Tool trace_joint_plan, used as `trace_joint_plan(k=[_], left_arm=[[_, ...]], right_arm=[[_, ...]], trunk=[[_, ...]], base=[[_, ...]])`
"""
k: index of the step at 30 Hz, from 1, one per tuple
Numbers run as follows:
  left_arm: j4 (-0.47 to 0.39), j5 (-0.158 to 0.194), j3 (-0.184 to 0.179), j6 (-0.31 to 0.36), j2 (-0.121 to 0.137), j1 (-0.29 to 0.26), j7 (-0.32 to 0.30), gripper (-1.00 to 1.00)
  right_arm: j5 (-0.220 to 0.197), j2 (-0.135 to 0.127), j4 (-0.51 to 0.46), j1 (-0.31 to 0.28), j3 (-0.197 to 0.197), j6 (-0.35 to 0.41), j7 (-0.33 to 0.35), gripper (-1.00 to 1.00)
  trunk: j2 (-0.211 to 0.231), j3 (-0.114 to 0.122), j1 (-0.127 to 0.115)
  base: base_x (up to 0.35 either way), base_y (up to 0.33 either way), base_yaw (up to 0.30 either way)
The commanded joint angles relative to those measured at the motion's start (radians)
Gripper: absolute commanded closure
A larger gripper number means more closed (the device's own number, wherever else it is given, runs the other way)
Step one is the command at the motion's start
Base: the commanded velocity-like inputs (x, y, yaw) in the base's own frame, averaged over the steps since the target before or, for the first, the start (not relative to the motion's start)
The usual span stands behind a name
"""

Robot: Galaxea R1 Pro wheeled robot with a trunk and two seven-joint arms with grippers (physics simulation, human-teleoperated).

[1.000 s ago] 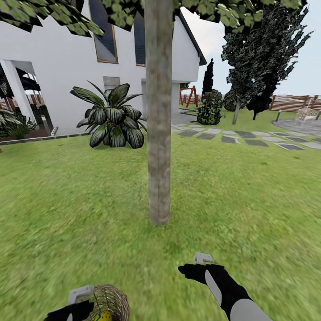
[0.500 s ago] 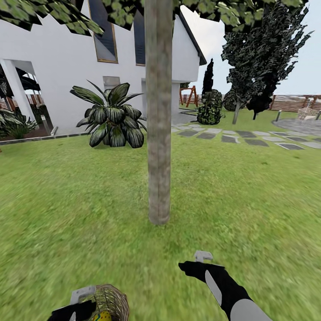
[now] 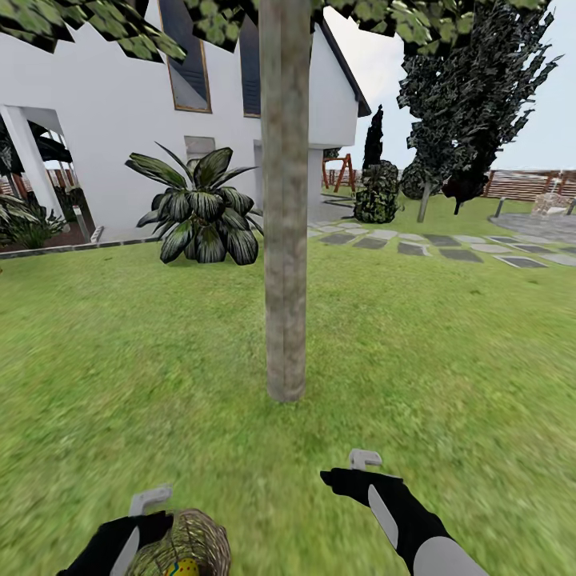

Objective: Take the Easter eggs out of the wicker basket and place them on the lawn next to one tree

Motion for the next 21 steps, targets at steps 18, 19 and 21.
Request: trace_joint_plan(k=[18, 19, 21], left_arm=[[0.142, -0.005, 0.001, -0.038, 0.032, -0.081, -0.002, -1.00], [0.149, -0.004, 0.002, -0.040, 0.036, -0.081, -0.002, -1.00], [0.167, -0.001, 0.002, -0.044, 0.048, -0.081, -0.002, -1.00]], right_arm=[[-0.006, 0.001, -0.003, 0.000, -0.005, 0.005, 0.002, -1.00], [-0.006, 0.001, -0.003, 0.000, -0.005, 0.004, 0.002, -1.00], [-0.006, 0.001, -0.003, 0.000, -0.005, 0.004, 0.002, -1.00]], trunk=[[-0.127, -0.058, 0.069], [-0.134, -0.061, 0.073], [-0.148, -0.067, 0.081]], base=[[0.000, 0.000, 0.000], [0.000, 0.000, 0.000], [0.000, 0.000, 0.000]])
